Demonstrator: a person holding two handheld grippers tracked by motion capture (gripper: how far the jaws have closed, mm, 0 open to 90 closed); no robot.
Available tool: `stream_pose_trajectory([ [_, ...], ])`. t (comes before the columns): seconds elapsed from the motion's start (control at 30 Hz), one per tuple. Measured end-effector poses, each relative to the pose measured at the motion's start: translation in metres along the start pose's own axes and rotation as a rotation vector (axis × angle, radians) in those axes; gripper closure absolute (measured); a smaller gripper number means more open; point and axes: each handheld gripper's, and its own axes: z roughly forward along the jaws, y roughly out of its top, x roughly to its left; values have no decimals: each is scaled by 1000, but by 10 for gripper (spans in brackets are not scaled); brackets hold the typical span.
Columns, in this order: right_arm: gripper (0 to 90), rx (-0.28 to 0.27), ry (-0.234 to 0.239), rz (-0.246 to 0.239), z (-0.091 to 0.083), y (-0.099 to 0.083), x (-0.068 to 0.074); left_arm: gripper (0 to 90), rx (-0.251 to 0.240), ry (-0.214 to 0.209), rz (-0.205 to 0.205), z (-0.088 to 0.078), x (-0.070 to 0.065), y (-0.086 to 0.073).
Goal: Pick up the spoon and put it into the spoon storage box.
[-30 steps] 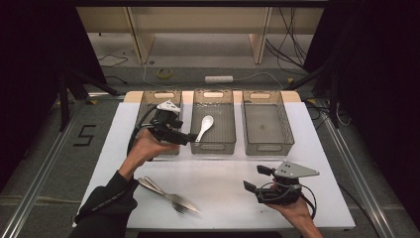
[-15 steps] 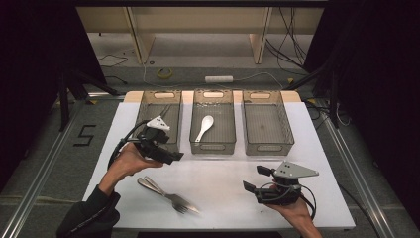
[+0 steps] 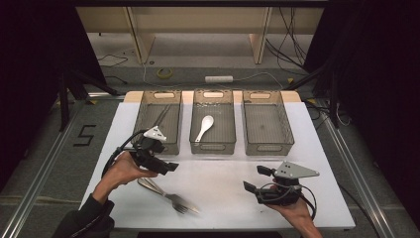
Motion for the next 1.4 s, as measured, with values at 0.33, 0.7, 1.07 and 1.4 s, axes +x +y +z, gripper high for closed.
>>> stream_pose_trajectory([
  [0.33, 261, -4, -3, 3, -1, -1, 0, 165, 76, 8, 17, -1, 0, -12],
  [0.7, 262, 0, -5, 3, -2, -2, -2, 165, 145, 9, 41, 4, -1, -26],
  [1.07, 261, 0, -3, 6, -2, -2, -1, 160, 192, 11, 46, 4, -2, -35],
  [1.4, 262, 1, 0, 7, -2, -2, -1, 160, 278, 25, 75, 8, -4, -40],
])
